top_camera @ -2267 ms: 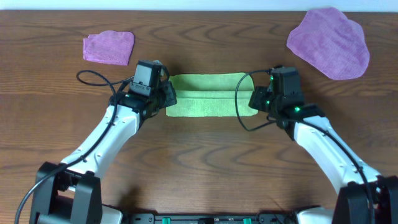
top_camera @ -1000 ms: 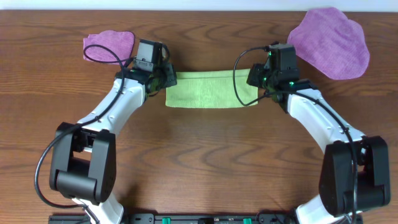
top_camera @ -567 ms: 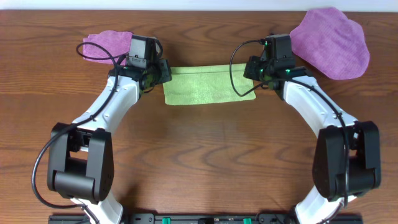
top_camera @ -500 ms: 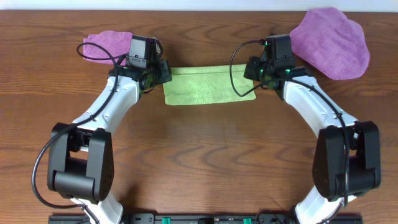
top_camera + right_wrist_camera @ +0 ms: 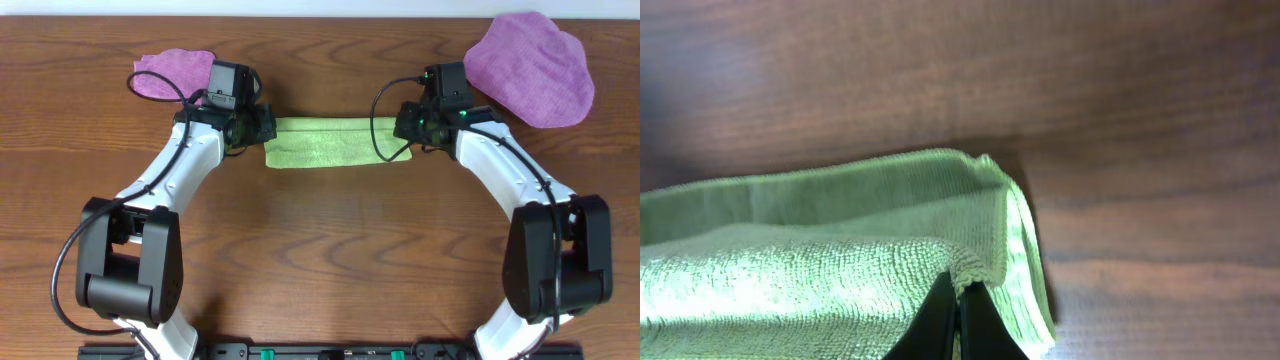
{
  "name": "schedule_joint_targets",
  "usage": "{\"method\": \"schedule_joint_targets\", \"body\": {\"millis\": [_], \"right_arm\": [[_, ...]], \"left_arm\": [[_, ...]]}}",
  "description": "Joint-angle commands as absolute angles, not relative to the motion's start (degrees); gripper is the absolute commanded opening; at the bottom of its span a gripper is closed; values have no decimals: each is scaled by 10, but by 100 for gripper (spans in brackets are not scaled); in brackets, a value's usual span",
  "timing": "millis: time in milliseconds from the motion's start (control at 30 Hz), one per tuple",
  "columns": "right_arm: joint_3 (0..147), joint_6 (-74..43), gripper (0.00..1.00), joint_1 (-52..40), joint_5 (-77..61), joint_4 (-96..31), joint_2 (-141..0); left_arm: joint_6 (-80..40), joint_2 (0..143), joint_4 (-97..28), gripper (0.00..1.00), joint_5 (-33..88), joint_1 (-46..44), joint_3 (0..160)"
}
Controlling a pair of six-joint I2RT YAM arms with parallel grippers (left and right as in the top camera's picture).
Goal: Fold the cloth
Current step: 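Hold the folded edge at the top and press it down with both grippers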
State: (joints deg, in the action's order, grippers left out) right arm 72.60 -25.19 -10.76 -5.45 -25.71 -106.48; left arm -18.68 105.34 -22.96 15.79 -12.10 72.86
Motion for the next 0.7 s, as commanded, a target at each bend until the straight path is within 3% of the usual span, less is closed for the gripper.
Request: {"method": "schedule_joint_targets", "body": {"millis": [0,667], "right_arm": [[738,-246,1,-99,-25,-275,-1064],[738,-248,1,-99,7,-367,-1064]], "left_arm": [[-168,1057,-251,6,146,-113,744],[-178,1084,-322,6,116,-154,738]]}}
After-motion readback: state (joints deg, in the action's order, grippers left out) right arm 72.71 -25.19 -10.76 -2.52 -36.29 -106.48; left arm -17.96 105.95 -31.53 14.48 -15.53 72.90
